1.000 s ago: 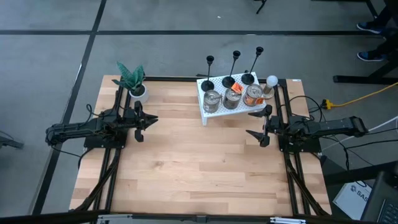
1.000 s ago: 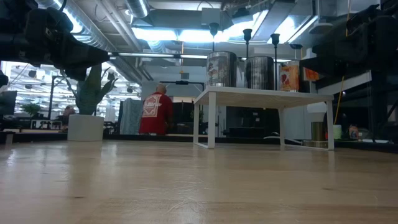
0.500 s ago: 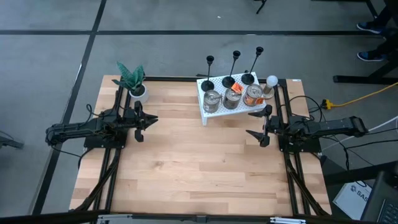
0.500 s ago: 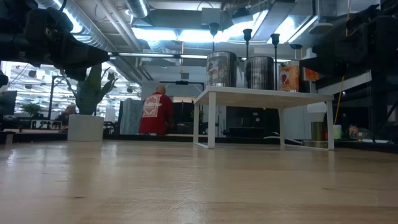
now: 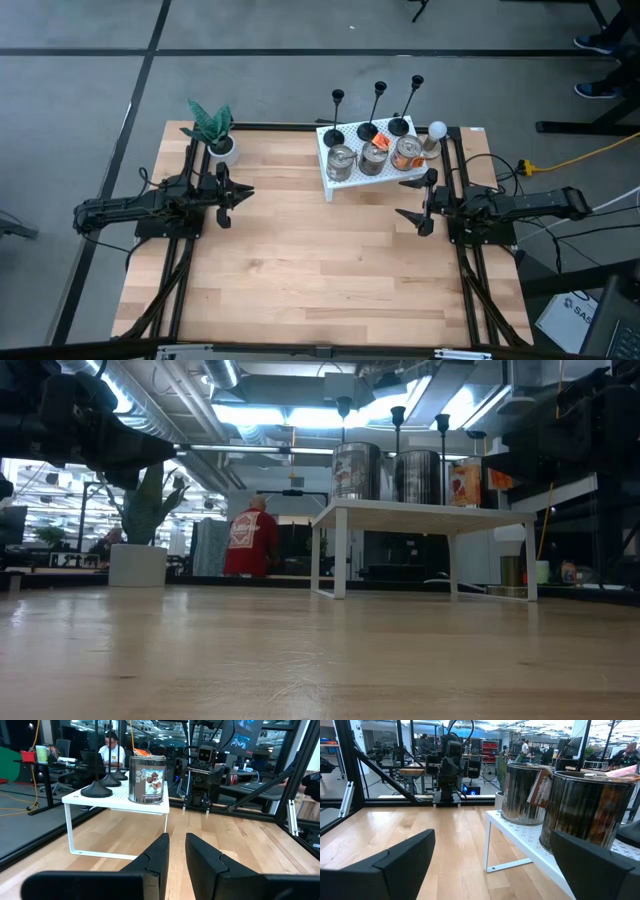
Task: Pick & Place candle stick holders
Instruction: Return to Home Position
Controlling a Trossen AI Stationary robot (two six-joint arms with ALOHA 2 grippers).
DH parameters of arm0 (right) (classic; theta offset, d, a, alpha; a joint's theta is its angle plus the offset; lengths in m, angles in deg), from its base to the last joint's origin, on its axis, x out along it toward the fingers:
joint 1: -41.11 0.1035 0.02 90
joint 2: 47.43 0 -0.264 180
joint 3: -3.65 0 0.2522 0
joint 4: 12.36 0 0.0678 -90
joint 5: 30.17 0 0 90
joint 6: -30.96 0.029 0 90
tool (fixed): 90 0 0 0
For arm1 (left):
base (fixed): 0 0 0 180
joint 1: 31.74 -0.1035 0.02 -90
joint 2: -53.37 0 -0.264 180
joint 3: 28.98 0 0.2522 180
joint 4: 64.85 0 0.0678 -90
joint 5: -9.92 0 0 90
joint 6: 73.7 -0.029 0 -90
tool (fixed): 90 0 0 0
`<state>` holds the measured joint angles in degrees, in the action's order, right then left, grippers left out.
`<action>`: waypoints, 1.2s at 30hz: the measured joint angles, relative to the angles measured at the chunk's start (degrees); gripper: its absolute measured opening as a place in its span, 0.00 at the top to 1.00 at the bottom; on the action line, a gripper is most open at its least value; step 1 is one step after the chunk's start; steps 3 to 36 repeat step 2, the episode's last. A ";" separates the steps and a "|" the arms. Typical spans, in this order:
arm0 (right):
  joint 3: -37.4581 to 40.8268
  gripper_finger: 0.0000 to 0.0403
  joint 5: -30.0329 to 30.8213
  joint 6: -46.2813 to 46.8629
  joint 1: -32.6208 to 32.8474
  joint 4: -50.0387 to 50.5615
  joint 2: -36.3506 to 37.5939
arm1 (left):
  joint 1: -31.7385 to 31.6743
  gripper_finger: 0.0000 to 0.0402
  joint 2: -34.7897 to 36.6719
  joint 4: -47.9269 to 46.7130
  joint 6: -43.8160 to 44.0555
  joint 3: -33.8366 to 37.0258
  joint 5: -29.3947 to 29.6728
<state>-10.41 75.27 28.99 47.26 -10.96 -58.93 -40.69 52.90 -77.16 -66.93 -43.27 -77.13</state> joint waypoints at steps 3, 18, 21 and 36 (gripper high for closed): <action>0.00 0.02 -0.01 0.00 0.01 0.01 0.01 | 0.00 0.85 0.00 0.02 0.00 -0.01 -0.01; 0.00 0.02 -0.01 0.00 0.01 0.01 0.01 | 0.00 0.85 0.00 0.02 0.00 -0.01 -0.01; 0.00 0.02 -0.01 0.00 0.01 0.01 0.01 | 0.00 0.85 0.00 0.02 0.00 -0.01 -0.01; 0.00 0.02 -0.01 0.00 0.01 0.01 0.01 | 0.00 0.85 0.00 0.02 0.00 -0.01 -0.01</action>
